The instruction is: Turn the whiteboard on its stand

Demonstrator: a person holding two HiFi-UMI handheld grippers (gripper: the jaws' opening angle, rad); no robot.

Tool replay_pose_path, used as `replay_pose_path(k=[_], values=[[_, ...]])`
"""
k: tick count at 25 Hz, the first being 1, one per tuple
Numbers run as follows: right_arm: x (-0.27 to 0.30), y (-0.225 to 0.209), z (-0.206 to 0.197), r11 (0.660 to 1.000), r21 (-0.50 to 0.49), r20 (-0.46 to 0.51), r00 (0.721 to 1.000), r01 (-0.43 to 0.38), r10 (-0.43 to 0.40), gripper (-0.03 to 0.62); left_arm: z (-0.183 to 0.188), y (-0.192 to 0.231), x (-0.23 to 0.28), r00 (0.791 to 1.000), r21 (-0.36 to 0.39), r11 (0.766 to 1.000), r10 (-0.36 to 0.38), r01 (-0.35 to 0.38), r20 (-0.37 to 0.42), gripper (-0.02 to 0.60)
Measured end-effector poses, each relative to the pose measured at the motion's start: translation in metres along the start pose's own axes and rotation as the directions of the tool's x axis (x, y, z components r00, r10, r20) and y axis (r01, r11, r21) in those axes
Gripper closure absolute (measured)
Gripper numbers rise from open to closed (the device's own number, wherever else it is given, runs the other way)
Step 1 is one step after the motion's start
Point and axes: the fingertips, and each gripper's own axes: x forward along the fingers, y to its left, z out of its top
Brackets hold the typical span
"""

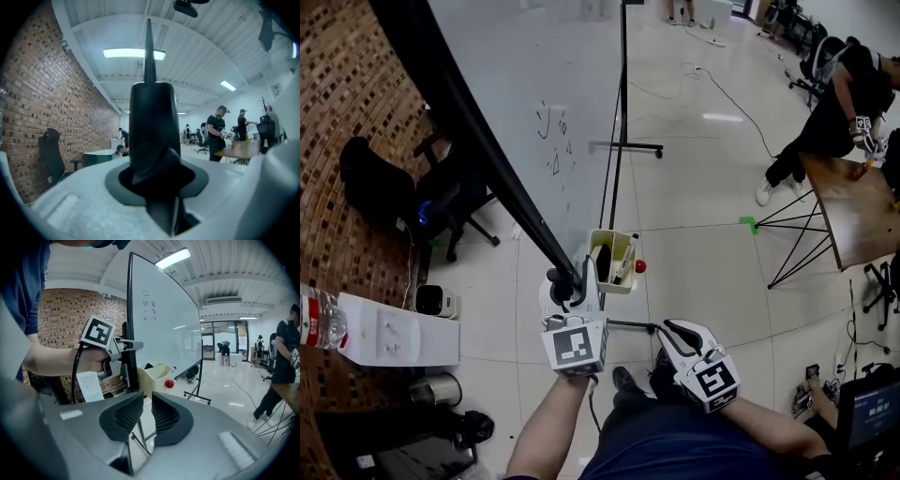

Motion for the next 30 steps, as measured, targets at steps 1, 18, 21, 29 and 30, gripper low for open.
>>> replay_pose_path(k=[1,18,21,29,30], values=[[-0.004,0.002,0.0,1.0,-0.001,0.003,1.0,0.004,-0.004,0.534,0.0,-0.001,-0.003,1.0,0.0,1.0,-0.003,0.003,0.003,0.446],[-0.069,0.015,-0.057,0.991,0.109,0.088,0.994,-0.077,0.068,0.54,-0.016,0.002,-0.055,0.999,0.018,0.999,-0.038,0.038,0.03,0.446],[-0.076,0.02,-0.063,0.989,0.114,0.071,0.993,-0.099,0.091,0.54,-0.016,-0.001,-0.06,0.999,0.019,0.999,-0.034,0.033,0.034,0.446],[-0.087,0.027,-0.045,0.998,0.048,0.068,0.997,-0.031,0.028,0.543,-0.016,-0.006,-0.069,1.0,0.005,1.0,-0.009,0.009,0.027,0.446],[-0.089,0.032,-0.044,0.998,0.055,0.065,0.998,-0.024,0.021,0.543,-0.016,-0.009,-0.07,1.0,0.004,1.0,-0.01,0.01,0.026,0.446]])
